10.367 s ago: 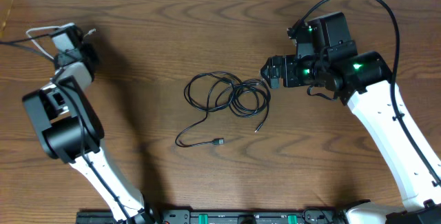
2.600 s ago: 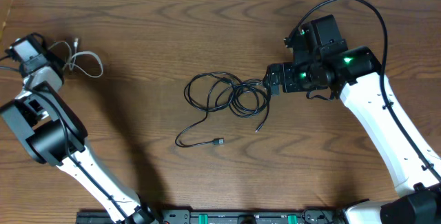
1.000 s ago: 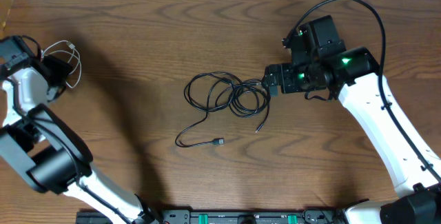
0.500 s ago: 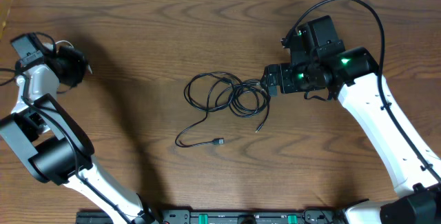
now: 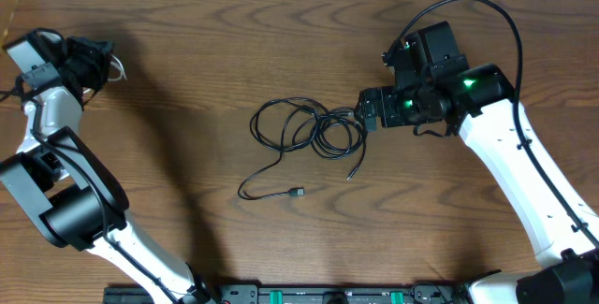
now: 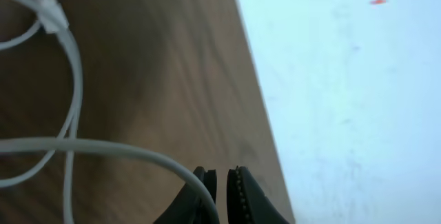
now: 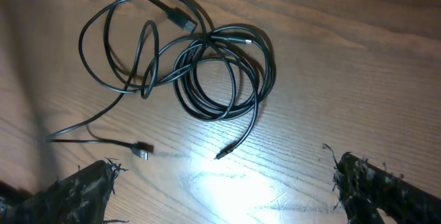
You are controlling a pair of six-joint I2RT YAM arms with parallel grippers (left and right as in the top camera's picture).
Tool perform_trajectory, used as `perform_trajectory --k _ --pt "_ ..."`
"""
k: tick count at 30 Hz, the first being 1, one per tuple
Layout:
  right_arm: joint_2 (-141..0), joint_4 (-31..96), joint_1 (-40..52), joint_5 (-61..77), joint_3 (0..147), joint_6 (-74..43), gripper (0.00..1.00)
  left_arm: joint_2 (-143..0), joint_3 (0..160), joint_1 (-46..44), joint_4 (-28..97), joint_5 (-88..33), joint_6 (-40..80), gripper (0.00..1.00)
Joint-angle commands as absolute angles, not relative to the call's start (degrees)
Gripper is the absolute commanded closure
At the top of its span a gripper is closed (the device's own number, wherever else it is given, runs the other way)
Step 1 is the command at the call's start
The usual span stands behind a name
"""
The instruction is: Untangle cables
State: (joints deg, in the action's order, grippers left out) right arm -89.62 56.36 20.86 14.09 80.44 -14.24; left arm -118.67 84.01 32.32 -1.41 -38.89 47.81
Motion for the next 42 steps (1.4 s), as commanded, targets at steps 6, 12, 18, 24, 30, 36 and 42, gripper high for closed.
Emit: perform_trajectory --k 6,12,18,24,30,36,42 --pt "-90.02 56.8 21.1 13.89 80.53 -13.67 0.01 -119.04 84.33 29.28 -8.97 -41.04 48.03 0.39" --pt "-90.02 57.04 21.1 13.87 80.51 -13.65 0.01 -117.93 84.33 30.2 -2.94 -41.85 39.4 0.11" --pt "-90.02 58.08 21.1 13.85 80.51 -13.63 0.01 -110.3 84.33 30.57 12.78 -33.93 29.89 0.04" --pt "-90.02 57.91 21.1 13.85 80.53 -13.63 0.01 -102.32 84.33 29.85 28.56 -15.7 27.4 0.04" --pt "-90.02 58.59 21.1 13.85 80.51 -13.63 0.01 -102.89 84.33 28.51 41.98 4.43 27.42 0.04" --pt "-90.02 58.78 21.1 13.87 80.53 -13.65 0.01 -102.1 84.33 28.51 44.93 2.46 27.55 0.04" --pt "-90.02 58.89 21.1 13.87 80.53 -13.67 0.01 -97.23 84.33 28.25 48.82 -23.68 19.55 0.04"
